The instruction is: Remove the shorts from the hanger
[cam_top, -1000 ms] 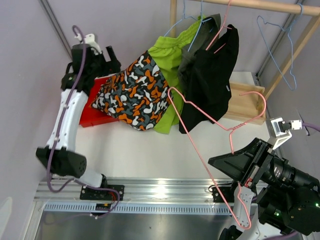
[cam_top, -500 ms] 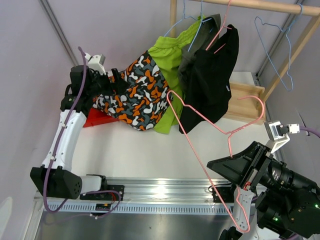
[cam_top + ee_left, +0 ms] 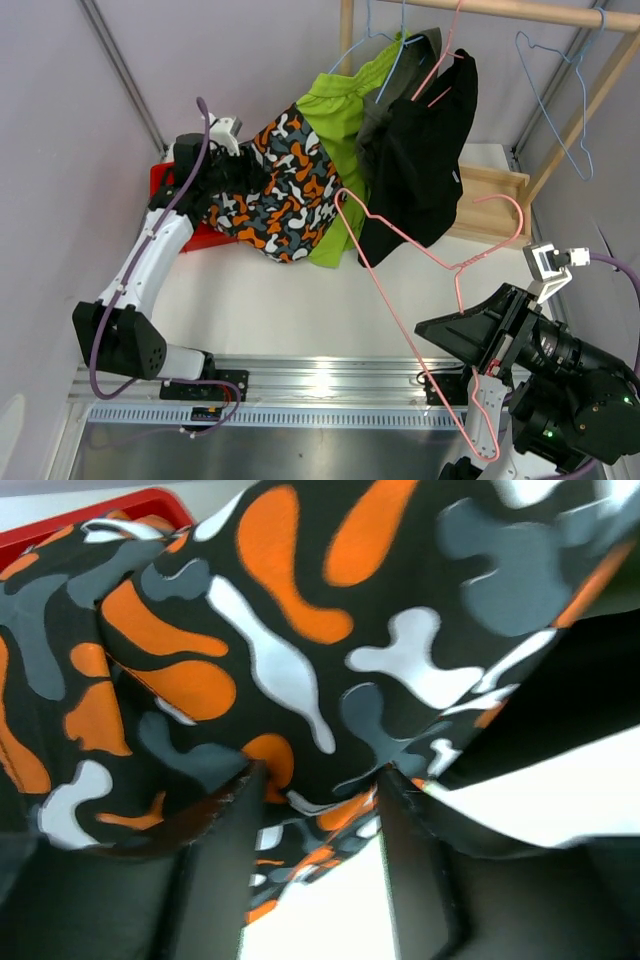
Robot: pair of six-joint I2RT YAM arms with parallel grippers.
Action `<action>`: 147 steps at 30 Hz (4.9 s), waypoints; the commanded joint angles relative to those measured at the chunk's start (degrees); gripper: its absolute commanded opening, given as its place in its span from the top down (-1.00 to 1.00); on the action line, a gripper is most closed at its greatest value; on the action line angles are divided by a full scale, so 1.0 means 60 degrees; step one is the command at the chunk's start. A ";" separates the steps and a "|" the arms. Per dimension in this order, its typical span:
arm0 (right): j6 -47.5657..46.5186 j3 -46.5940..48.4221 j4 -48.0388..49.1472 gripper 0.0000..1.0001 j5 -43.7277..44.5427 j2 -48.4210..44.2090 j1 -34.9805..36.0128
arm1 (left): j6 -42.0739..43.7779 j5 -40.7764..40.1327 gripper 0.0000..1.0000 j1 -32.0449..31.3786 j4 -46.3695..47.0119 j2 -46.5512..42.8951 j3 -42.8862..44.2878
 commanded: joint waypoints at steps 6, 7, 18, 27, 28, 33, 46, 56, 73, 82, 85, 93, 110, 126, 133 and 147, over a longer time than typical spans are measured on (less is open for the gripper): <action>-0.0119 -0.0255 0.0361 1.00 -0.0374 -0.0193 0.0045 | 0.0380 -0.1282 0.99 -0.0157 0.0500 0.0032 -0.0006; -0.0119 -0.0240 0.0361 1.00 -0.0389 -0.0193 0.0045 | 0.0380 -0.1428 1.00 -0.0157 0.0500 -0.0056 -0.0020; -0.0075 -0.0167 0.0390 1.00 -0.0375 -0.0164 0.0133 | -0.0732 -0.3260 1.00 0.2581 -0.0201 -0.0279 0.1047; 0.0013 -0.0503 0.0566 1.00 -0.0375 -0.0251 0.0119 | -0.1407 -0.4899 1.00 0.2788 -0.0216 0.1786 0.2703; 0.0013 -0.0591 0.0566 1.00 -0.0374 -0.0310 0.0104 | -0.1392 -0.5147 1.00 0.2773 -0.0522 0.2064 0.2907; 0.0042 -0.0812 0.0551 1.00 -0.0389 -0.0413 -0.0116 | -0.1567 -0.6321 0.83 0.2846 -0.1707 0.3878 0.4444; 0.3174 -0.1938 0.4971 1.00 -0.0696 -0.0296 -0.4239 | -0.2008 -0.5355 -0.99 0.2291 -0.2063 0.0507 0.3001; 0.4892 0.1509 0.7598 1.00 0.0665 0.2294 -0.8052 | -0.1524 -0.3335 -0.99 0.1660 -0.1214 -0.4870 -0.0853; 0.5240 0.6617 0.8313 1.00 0.0768 0.4231 -1.2477 | -0.1392 -0.2264 -0.99 0.1103 -0.0657 -0.6942 -0.3344; 0.3742 1.3947 0.6868 1.00 0.1468 0.7557 -1.5056 | -0.1334 -0.2131 -0.99 0.0825 -0.0159 -0.6605 -0.4048; 0.6487 1.3570 1.0291 1.00 0.1939 0.7614 -1.5423 | -0.1260 -0.2264 -0.99 0.0752 0.0060 -0.6649 -0.4356; 0.8640 1.6310 1.3090 1.00 0.1969 0.7265 -1.5614 | -0.1026 -0.2513 -0.99 0.0371 0.0090 -0.6400 -0.4517; 0.8277 0.8852 1.1290 1.00 -0.0387 0.7126 -1.1047 | -0.0850 -0.2879 -0.99 0.0049 0.0061 -0.6253 -0.4752; 0.7894 0.1672 1.0659 1.00 -0.1414 0.5303 -0.2991 | -0.0850 -0.2733 -0.99 0.0034 -0.0129 -0.6254 -0.4796; 0.5460 -0.4630 0.6021 1.00 -0.1444 0.0595 -0.1858 | -0.0835 -0.2733 -0.99 -0.0010 -0.0144 -0.6312 -0.4796; 0.4815 0.0311 0.6597 1.00 -0.1473 0.1916 -0.4462 | -0.0748 -0.2879 -0.99 -0.0244 -0.0203 -0.6180 -0.4767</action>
